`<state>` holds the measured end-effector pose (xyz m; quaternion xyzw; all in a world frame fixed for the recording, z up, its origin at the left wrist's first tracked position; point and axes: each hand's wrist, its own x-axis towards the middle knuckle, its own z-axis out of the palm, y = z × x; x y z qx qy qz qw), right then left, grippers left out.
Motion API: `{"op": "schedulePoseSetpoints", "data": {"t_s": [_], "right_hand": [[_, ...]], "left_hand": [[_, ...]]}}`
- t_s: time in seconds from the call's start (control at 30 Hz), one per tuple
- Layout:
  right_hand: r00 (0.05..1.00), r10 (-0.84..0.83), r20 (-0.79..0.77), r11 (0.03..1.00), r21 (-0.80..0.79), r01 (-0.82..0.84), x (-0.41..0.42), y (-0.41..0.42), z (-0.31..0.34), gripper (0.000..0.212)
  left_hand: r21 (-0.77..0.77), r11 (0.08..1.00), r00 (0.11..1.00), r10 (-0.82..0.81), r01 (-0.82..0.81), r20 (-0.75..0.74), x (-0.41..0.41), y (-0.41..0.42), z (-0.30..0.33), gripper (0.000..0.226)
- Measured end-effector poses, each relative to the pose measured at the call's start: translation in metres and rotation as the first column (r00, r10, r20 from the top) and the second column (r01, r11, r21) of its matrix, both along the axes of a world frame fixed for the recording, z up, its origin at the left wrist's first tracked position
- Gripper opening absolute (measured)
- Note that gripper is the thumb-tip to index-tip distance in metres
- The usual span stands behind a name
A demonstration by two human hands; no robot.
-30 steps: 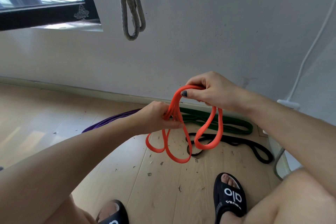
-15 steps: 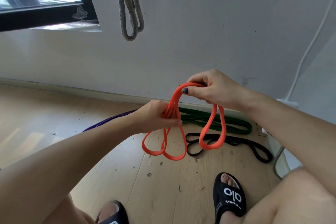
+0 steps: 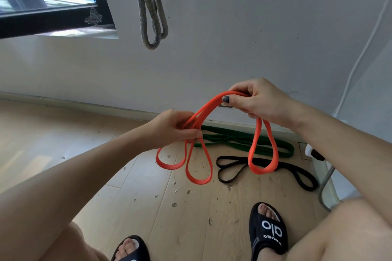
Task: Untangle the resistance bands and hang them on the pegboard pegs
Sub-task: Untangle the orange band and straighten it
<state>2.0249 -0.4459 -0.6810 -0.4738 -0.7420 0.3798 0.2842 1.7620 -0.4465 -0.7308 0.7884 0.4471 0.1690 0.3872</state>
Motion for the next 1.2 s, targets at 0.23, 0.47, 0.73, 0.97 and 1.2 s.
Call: {"op": "schedulePoseSetpoints", "data": {"t_s": [0.23,0.47,0.73,0.97,1.2], "right_hand": [[0.987,-0.015,-0.16,0.999,-0.052,0.007,0.0,0.001,0.009,0.023],[0.977,-0.048,-0.206,0.999,0.002,0.05,-0.007,-0.001,0.027,0.02],[0.986,-0.045,-0.163,0.998,0.036,0.052,-0.007,-0.001,0.061,0.024],[0.985,-0.082,-0.152,0.992,0.08,0.095,-0.002,-0.002,0.1,0.023],[0.996,-0.036,-0.085,0.998,0.05,0.04,0.018,0.021,0.137,0.022]], "left_hand": [[-0.016,1.0,0.99,0.007,-0.005,0.141,-0.001,-0.003,0.02,0.014],[-0.082,0.997,0.979,0.032,-0.016,0.201,-0.004,-0.001,0.042,0.017],[-0.005,1.0,0.988,0.017,-0.017,0.155,-0.004,0.0,0.075,0.018],[-0.029,1.0,0.977,0.018,-0.013,0.212,0.001,0.003,0.117,0.014],[-0.026,0.999,0.98,0.044,-0.039,0.194,-0.005,0.03,0.174,0.02]]}}
